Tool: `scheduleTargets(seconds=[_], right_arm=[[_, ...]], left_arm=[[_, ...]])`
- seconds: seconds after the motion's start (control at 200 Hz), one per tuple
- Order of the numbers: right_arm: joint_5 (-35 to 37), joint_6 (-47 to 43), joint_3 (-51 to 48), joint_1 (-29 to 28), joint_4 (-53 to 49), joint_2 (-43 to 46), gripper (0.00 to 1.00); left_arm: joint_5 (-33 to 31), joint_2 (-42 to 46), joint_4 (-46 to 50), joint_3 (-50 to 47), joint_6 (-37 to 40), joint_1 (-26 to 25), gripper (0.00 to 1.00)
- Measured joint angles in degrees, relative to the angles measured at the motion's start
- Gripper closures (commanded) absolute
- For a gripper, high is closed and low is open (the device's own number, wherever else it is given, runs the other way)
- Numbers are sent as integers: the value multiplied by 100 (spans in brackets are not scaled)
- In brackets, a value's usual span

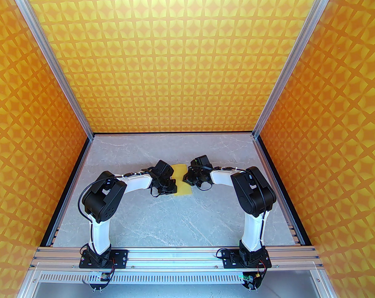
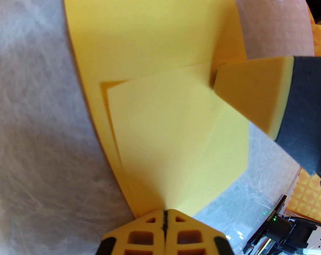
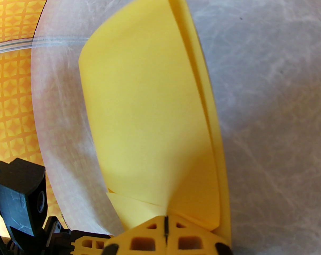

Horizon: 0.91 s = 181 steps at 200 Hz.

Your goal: Fold a paper plane with a square sheet of paper (fold left side to right side)

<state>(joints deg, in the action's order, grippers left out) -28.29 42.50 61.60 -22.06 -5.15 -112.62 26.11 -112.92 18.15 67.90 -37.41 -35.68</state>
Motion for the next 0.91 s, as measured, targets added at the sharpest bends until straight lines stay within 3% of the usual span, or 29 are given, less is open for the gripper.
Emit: scheduleTargets(seconds=[0.385, 0.58, 0.905], right_arm=[[2, -28, 0, 0, -2, 0, 100], [4, -39, 2, 0, -2, 0, 100], [46, -149, 157, 0, -302, -33, 100]], left_arm=[[448, -350, -208, 833, -175, -2, 100], [505, -761, -199, 839, -157, 0, 100], [514, -621, -420, 540, -35, 0, 100]])
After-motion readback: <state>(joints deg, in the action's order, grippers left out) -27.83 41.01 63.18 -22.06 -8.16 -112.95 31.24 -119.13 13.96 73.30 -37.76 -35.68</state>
